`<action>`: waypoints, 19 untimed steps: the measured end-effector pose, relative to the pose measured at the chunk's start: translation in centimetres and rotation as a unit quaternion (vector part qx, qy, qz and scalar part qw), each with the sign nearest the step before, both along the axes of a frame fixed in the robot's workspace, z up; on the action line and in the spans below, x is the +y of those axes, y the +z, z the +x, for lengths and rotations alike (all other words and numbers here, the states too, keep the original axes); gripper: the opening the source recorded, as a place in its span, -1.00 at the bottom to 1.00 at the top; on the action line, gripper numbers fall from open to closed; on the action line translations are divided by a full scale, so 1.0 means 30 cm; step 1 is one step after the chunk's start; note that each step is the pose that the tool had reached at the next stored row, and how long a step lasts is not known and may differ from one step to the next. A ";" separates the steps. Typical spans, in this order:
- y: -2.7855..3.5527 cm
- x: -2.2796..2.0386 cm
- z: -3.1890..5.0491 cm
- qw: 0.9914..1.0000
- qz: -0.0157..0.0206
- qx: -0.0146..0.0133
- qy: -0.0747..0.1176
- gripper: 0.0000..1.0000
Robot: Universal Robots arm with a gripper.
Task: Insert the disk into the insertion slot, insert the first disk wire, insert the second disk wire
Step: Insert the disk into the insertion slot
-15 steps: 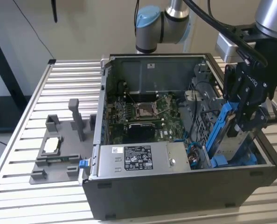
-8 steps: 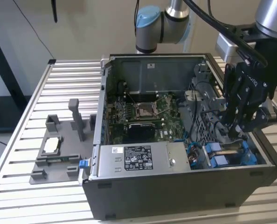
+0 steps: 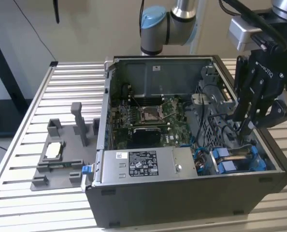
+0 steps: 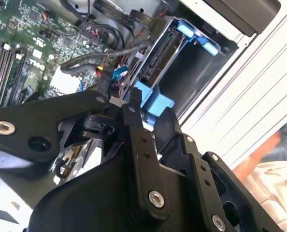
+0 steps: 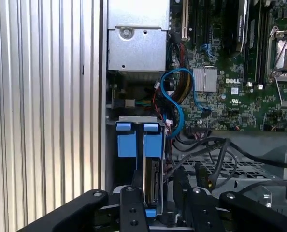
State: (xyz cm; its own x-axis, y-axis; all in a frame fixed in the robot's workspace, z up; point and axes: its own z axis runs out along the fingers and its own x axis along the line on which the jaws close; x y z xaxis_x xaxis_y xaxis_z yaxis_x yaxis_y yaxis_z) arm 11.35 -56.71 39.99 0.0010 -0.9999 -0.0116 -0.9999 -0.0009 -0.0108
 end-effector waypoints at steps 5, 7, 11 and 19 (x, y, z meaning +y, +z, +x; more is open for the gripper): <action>0.010 0.000 0.000 1.000 0.000 0.000 0.000 -0.22; 0.010 0.001 0.000 1.000 0.000 0.000 0.000 -0.22; 0.010 0.001 0.000 1.000 0.000 0.000 0.000 -0.22; 0.008 0.013 0.000 1.000 0.000 0.000 0.000 -0.22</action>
State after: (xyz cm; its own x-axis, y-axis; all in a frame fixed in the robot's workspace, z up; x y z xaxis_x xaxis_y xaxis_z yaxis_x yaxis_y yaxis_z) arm 11.35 -56.33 40.22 0.0009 -0.9999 -0.0118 -0.9999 -0.0008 -0.0112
